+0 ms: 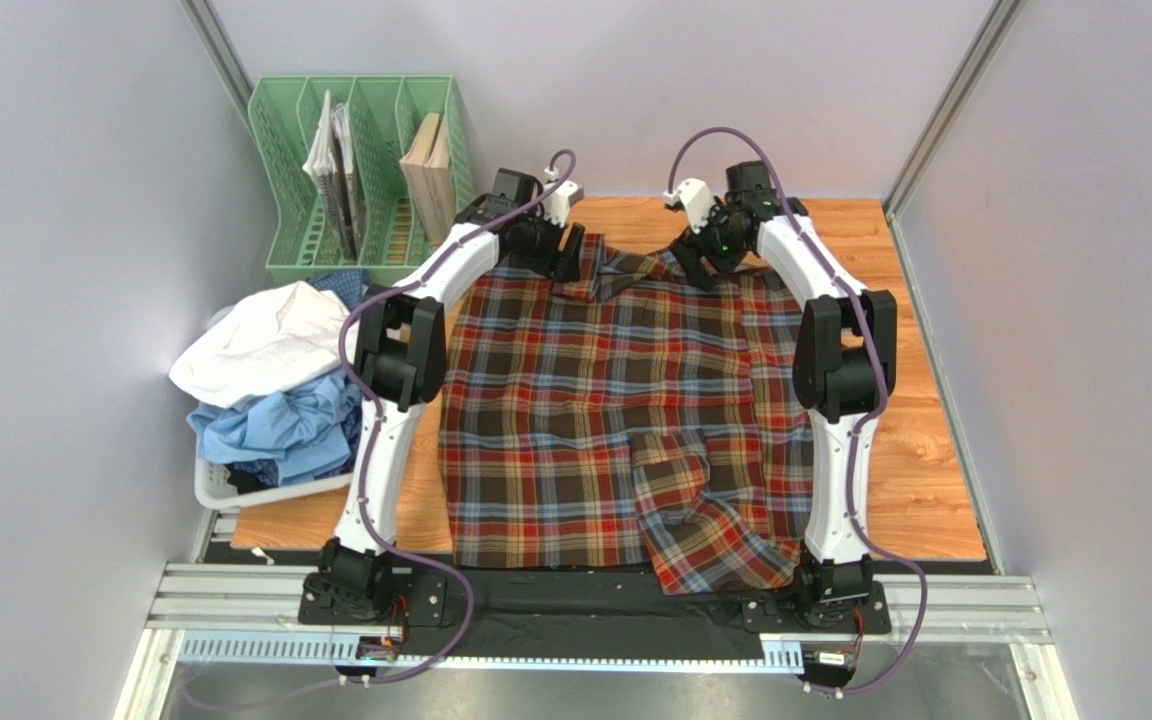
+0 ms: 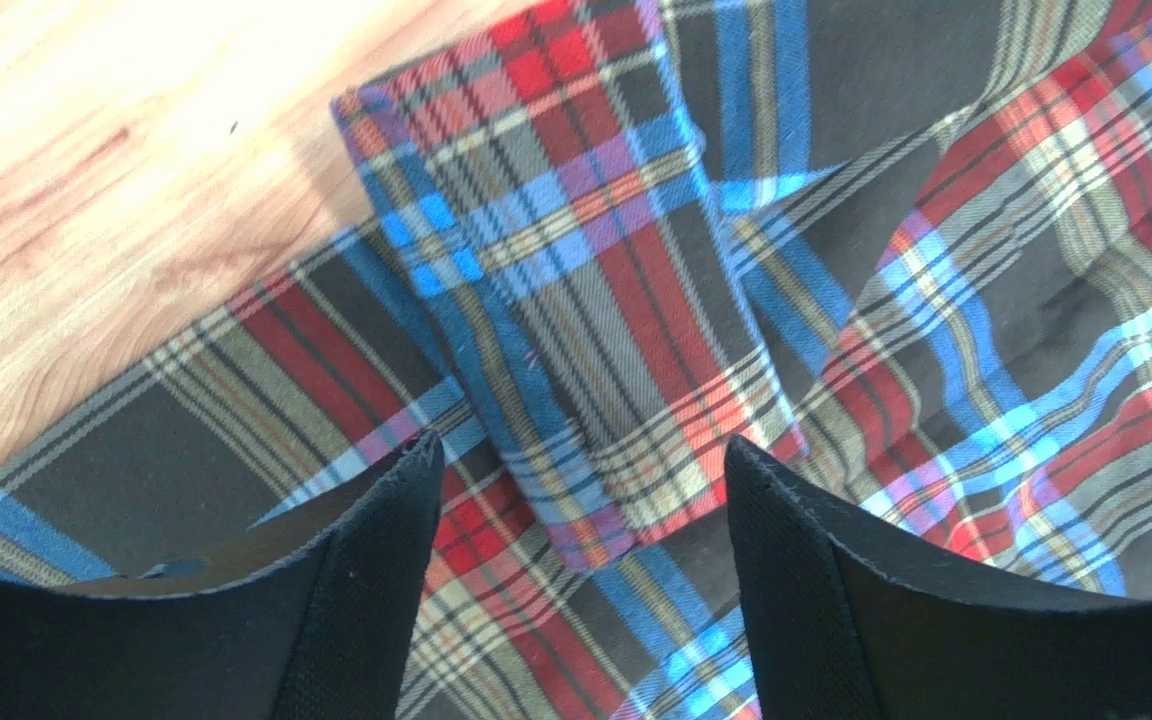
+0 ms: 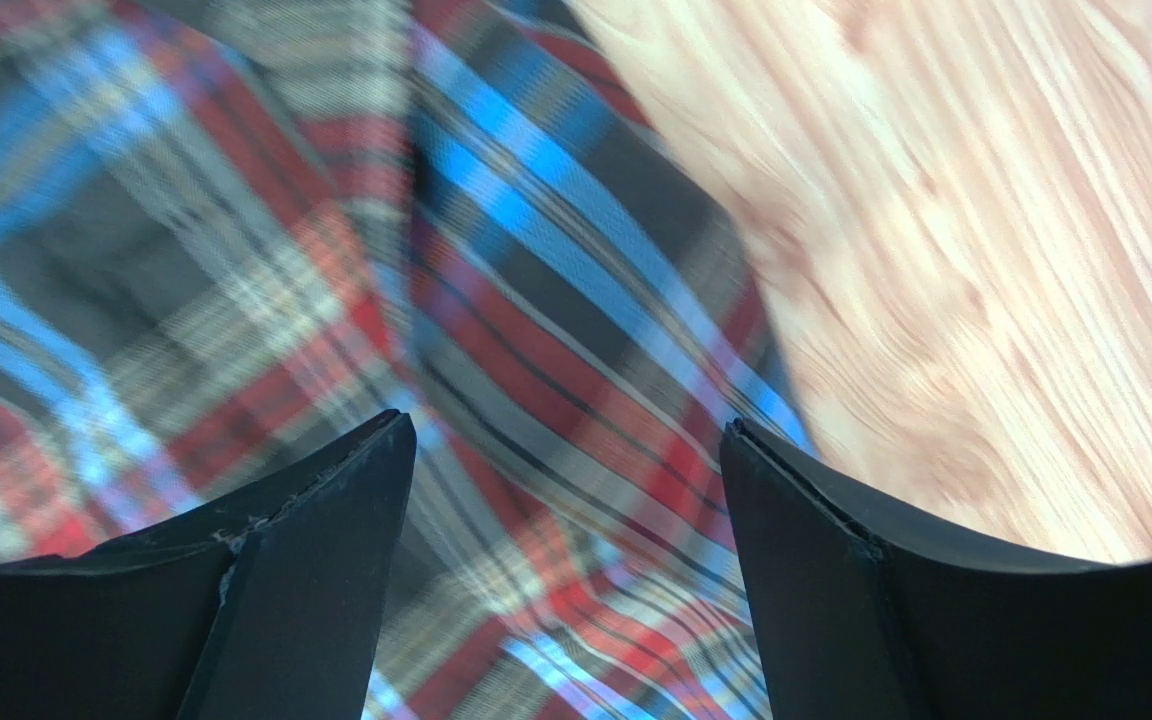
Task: Fold and stack the long sleeve shirts
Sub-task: Fold the shirt
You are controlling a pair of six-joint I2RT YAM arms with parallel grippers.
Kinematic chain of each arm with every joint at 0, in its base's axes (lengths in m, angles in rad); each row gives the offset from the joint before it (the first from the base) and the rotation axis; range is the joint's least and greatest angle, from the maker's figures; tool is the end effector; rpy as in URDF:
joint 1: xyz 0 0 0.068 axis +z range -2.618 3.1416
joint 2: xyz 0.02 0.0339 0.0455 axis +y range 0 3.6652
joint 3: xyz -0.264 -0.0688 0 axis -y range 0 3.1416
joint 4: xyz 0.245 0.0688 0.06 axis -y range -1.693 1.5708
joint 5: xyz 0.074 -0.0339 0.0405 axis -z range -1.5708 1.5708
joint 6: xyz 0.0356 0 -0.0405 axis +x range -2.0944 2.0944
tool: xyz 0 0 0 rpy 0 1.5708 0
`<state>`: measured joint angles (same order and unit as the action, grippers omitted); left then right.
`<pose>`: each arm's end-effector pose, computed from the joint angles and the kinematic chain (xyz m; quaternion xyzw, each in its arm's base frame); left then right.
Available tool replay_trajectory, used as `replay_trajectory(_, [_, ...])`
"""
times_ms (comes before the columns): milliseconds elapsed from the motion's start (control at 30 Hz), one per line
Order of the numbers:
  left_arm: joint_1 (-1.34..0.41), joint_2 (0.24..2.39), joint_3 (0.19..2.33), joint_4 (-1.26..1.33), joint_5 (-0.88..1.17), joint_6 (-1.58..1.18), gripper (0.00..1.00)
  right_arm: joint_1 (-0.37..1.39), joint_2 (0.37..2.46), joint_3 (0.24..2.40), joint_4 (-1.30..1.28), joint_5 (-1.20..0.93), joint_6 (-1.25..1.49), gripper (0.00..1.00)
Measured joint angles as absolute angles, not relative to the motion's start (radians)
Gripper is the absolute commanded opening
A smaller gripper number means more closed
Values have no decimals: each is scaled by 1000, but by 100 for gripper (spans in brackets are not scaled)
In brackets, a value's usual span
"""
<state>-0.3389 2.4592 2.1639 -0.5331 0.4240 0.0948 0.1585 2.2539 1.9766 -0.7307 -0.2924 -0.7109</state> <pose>0.5126 -0.1962 0.1877 0.2705 0.8733 -0.2378 0.3281 0.4885 0.0885 0.2175 -0.4370 0.8450 0.0597 0.3025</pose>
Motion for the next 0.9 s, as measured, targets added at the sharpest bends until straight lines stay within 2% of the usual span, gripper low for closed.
replay_trajectory(67, [-343, 2461, 2173, -533, 424, 90, 63, 141, 2254, 1977, -729, -285, -723, 76])
replay_trajectory(100, [-344, 2461, 2178, -533, 424, 88, 58, 135, 2254, 1977, -729, -281, -727, 72])
replay_trajectory(167, [-346, 2468, 2201, -535, 424, 84, 56, 127, 2254, 1977, -726, -270, -739, 66])
replay_trajectory(200, [-346, 2473, 2215, -538, 424, 83, 57, 126, 2254, 1977, -725, -265, -743, 59])
replay_trajectory(267, [-347, 2492, 2258, -543, 422, 83, 66, 128, 2256, 1977, -720, -256, -753, 53])
replay_trajectory(300, [-347, 2502, 2280, -545, 418, 82, 67, 129, 2257, 1977, -718, -250, -753, 46])
replay_trajectory(367, [-348, 2517, 2306, -551, 409, 78, 67, 130, 2259, 1977, -714, -243, -756, 37])
replay_trajectory(400, [-348, 2521, 2312, -554, 403, 76, 66, 131, 2260, 1977, -712, -241, -757, 25])
replay_trajectory(500, [-350, 2532, 2321, -575, 374, 75, 65, 131, 2263, 1977, -704, -236, -756, 6])
replay_trajectory(600, [-356, 2544, 2333, -603, 353, 67, 59, 131, 2265, 1977, -698, -234, -752, 0])
replay_trajectory(633, [-359, 2546, 2333, -614, 352, 63, 57, 131, 2265, 1977, -698, -234, -750, 0])
replay_trajectory(667, [-361, 2547, 2333, -622, 352, 60, 47, 131, 2265, 1977, -698, -234, -749, 0])
replay_trajectory(733, [-364, 2550, 2333, -633, 356, 50, 34, 131, 2265, 1977, -698, -234, -749, 0])
replay_trajectory(767, [-366, 2551, 2333, -638, 362, 48, 21, 131, 2265, 1977, -698, -234, -749, 0])
replay_trajectory(867, [-366, 2553, 2333, -648, 408, 52, 0, 131, 2265, 1977, -698, -234, -749, 0])
replay_trajectory(900, [-366, 2553, 2333, -648, 428, 56, 0, 131, 2265, 1977, -698, -234, -749, 0])
